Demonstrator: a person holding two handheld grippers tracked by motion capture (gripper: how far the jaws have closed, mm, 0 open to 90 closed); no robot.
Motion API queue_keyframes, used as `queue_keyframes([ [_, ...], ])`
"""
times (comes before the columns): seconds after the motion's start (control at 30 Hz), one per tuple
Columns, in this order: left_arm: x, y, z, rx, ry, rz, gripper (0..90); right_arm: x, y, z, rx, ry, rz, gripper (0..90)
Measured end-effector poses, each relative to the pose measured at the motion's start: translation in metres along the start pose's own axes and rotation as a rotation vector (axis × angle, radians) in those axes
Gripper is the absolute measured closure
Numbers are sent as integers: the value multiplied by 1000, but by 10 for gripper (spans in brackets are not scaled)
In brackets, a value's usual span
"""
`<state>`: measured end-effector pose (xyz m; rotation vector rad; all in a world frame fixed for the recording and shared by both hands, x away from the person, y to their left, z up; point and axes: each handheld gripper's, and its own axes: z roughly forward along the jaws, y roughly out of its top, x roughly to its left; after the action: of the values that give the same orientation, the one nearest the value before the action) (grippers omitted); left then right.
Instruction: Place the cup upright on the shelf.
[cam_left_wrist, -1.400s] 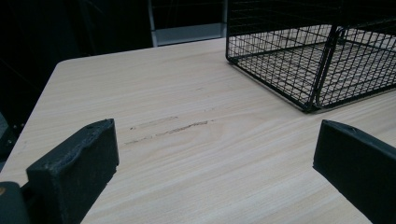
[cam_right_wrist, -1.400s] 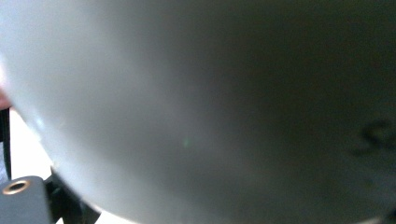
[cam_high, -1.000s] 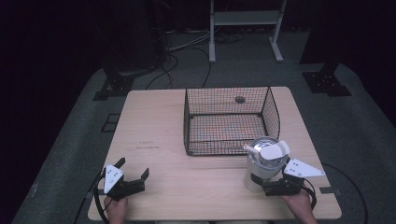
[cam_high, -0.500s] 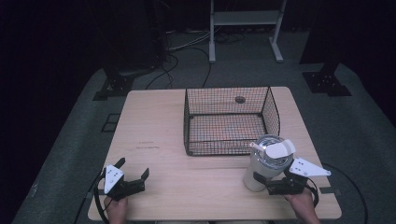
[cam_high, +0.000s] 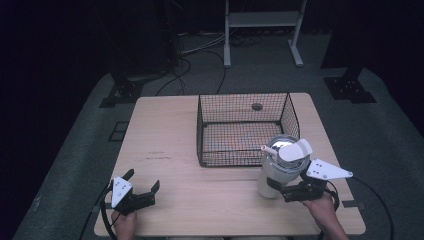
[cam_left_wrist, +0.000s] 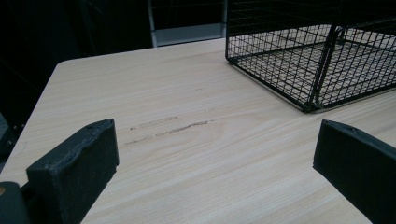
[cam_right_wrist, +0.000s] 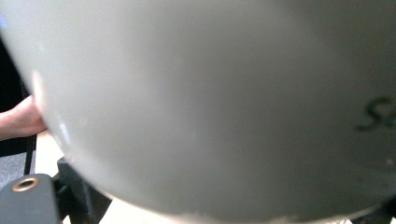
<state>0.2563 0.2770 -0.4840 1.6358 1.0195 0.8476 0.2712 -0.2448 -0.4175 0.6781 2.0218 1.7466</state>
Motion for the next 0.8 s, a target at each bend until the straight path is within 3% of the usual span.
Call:
queue_keyframes([
  [0.3,0,0,0,-3,0,-3,0,-1,27,10,-21,37,-13,82],
  [0.8,0,0,0,-4,-1,-4,0,-12,63,25,-43,51,-14,82],
])
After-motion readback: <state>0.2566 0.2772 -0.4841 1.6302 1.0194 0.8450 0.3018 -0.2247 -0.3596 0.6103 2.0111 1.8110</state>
